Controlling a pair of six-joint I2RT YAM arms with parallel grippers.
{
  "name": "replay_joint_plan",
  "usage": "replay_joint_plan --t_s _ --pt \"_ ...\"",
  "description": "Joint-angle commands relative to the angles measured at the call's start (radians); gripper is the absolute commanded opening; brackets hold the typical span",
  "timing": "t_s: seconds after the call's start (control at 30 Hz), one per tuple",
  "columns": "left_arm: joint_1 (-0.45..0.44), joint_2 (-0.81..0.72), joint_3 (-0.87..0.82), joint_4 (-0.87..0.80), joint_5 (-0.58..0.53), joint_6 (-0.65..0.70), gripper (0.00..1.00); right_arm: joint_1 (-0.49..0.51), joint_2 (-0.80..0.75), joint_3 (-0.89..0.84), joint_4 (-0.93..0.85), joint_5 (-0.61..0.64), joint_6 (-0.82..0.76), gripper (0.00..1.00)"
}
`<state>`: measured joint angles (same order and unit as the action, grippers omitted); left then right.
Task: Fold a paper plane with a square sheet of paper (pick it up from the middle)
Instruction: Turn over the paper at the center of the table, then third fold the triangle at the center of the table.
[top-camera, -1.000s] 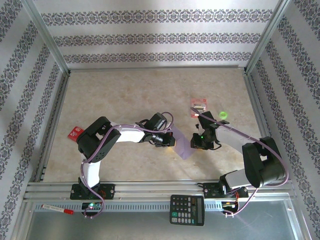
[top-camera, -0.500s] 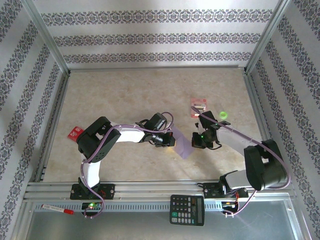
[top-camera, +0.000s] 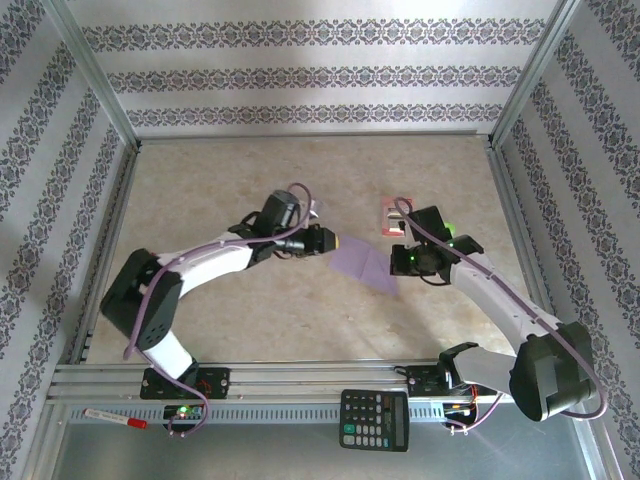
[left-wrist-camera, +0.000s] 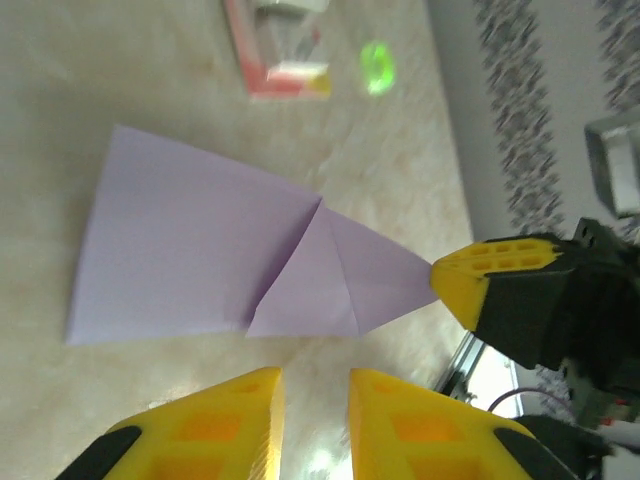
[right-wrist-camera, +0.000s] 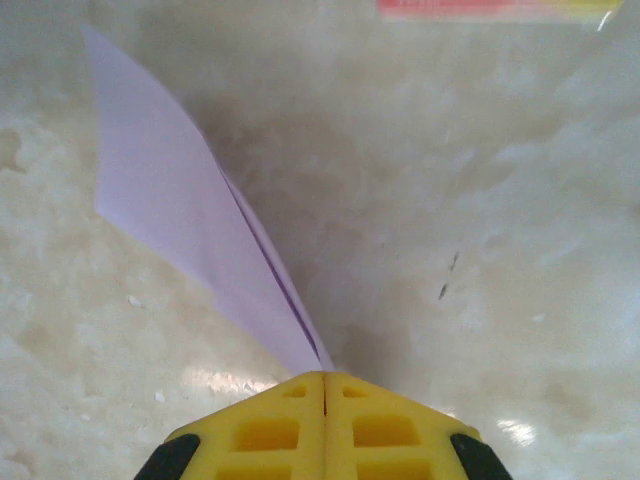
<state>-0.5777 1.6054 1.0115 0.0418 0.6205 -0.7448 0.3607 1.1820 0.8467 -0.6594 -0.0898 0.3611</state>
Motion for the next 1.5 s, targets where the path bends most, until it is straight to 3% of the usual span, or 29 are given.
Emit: replay_joint_plan --t_s 0.0,0.1,0.23,0.37,0.6,0.83,1.13,1.47 --pt "0.059 -0.064 -0.038 -0.105 -0.021 0.04 0.24 0.101 -0.008 0.122 -0.127 0.252 -0.103 0.0" --pt "0.111 -0.111 -0.065 -0.127 -0.027 0.044 0.23 0.221 0.026 0.203 -0.203 0.367 -0.143 0.0" --pt "0.169 -0.155 -0.113 -0.131 -0.032 0.045 0.23 0.401 0.087 0.207 -0.237 0.382 -0.103 0.0" --pt "0.207 -0.165 -0.145 -0.136 -0.031 0.048 0.22 0.575 0.186 0.169 -0.177 0.336 -0.011 0.0" --pt "0.213 -0.168 -0.18 -0.117 -0.003 0.019 0.21 0.698 0.284 0.049 0.132 0.166 0.142 0.0" --pt "0.192 -0.097 -0.178 -0.034 0.105 -0.034 0.13 0.727 0.267 -0.073 0.408 0.019 0.202 0.0" --pt "0.067 0.062 -0.084 0.024 0.163 -0.066 0.03 0.722 0.187 -0.16 0.459 -0.086 0.126 0.0" --pt "-0.029 0.243 0.045 -0.036 0.177 -0.021 0.01 0.626 0.084 -0.245 0.491 -0.211 0.091 0.0"
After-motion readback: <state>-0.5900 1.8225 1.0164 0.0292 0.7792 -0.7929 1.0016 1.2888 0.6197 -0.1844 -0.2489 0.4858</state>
